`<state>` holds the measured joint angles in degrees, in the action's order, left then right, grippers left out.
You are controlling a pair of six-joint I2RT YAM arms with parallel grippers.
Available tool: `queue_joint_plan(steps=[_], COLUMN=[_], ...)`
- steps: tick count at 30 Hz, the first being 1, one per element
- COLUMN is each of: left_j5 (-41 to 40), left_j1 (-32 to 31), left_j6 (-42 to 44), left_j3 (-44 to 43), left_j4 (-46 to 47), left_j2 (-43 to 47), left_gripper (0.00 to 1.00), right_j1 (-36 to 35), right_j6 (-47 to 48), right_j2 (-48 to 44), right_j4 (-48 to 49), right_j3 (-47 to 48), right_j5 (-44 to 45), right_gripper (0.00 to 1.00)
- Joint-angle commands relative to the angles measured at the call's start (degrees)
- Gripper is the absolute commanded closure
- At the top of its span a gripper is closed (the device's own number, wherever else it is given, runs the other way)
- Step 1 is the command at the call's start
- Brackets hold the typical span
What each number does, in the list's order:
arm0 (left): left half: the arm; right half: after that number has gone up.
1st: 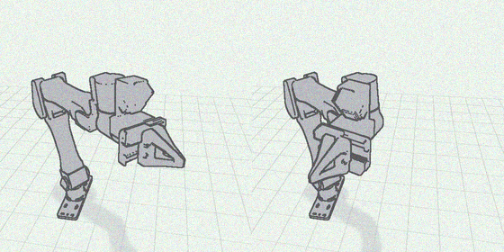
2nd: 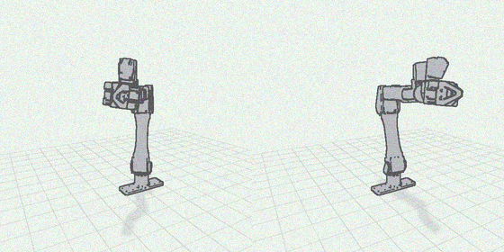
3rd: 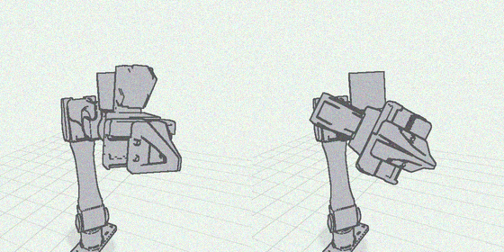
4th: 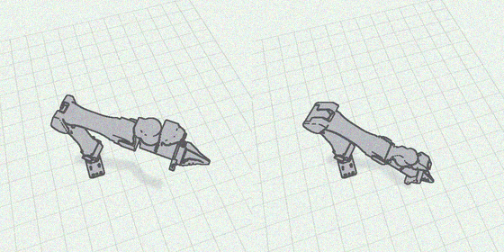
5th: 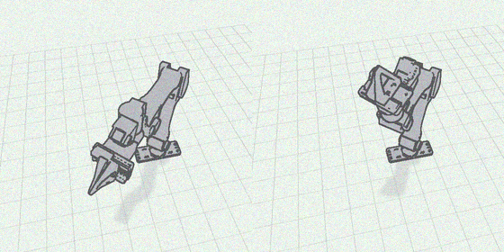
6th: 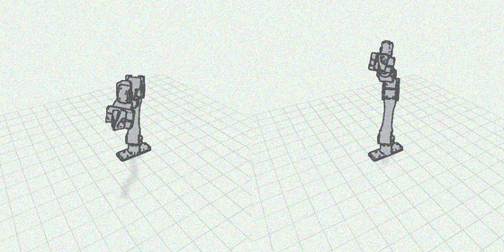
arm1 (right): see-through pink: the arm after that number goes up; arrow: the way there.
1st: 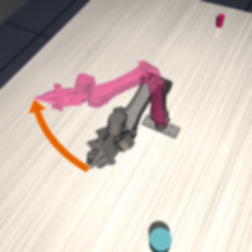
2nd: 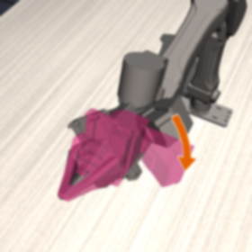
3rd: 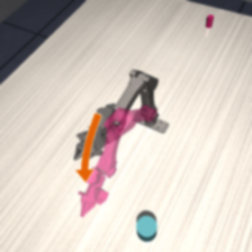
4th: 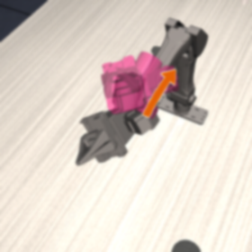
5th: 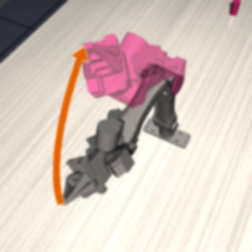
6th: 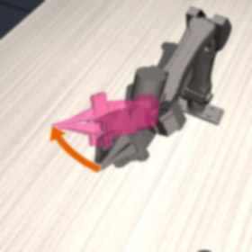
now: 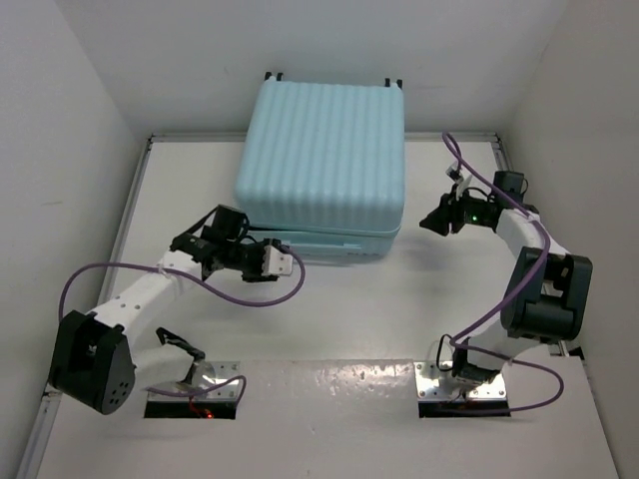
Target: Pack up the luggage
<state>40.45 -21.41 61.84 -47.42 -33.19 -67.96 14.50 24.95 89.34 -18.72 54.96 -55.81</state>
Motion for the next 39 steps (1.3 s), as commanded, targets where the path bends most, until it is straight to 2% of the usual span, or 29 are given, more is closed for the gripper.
queue_joint_plan(steps=[1, 2, 3, 9, 15, 20, 22, 29, 31, 35, 38, 39], left_j5=[-5.3, -6.2, -8.2, -13.3, -15.0, -17.8, -18.9, -20.6, -20.6, -20.6, -23.0, -24.1], left_j1=[-3.2, -4.6, -5.3, -8.2, -10.0, -10.6, -10.6, -10.6, -10.6, -11.1, -11.8, -12.6], left_j6=[-0.3, -2.4, -3.3, -8.5, -8.5, -8.5, -9.1, -10.4, -11.0, -11.0, -11.7, -11.7], left_j3=[3.7, 4.3, 4.3, 3.0, 1.7, 1.2, -0.5, -3.5, -4.0, -4.0, -4.0, -4.0], left_j4=[9.9, 14.2, 15.7, 27.8, 30.3, 33.1, 33.1, 32.6, 31.4, 31.3, 31.3, 32.0], left_j2=[1.5, 0.8, -0.1, -4.9, -11.0, -15.9, -18.6, -23.7, -24.4, -25.5, -26.2, -26.8], left_gripper=[0.53, 0.53, 0.54, 0.54, 0.54, 0.54, 0.57, 0.68, 0.71, 0.84, 0.85, 0.83], right_j1=[0.4, 0.5, 0.6, 1.8, 1.5, 0.4, -0.3, -2.5, -2.8, -3.4, -3.6, -3.5], right_j6=[3.4, 3.9, 7.3, 11.7, 19.6, 33.3, 36.7, 40.4, 40.5, 39.7, 39.0, 37.0], right_j2=[1.4, 1.6, 2.4, 7.8, 11.9, 17.1, 17.9, 19.9, 20.5, 22.5, 23.4, 23.5], right_j4=[3.5, 3.9, 3.2, -1.5, -9.7, -27.0, -28.8, -26.1, -24.9, -22.2, -19.8, -16.0], right_j3=[-0.4, -0.6, -0.6, 4.4, 11.0, 17.6, 19.1, 18.2, 18.3, 19.5, 19.5, 19.1], right_j5=[-4.2, -4.5, -5.9, -11.2, -13.8, -15.6, -16.1, -16.7, -17.2, -17.4, -16.7, -16.7], right_gripper=[0.59, 0.59, 0.59, 0.63, 0.63, 0.63, 0.63, 0.63, 0.58, 0.56, 0.52, 0.52])
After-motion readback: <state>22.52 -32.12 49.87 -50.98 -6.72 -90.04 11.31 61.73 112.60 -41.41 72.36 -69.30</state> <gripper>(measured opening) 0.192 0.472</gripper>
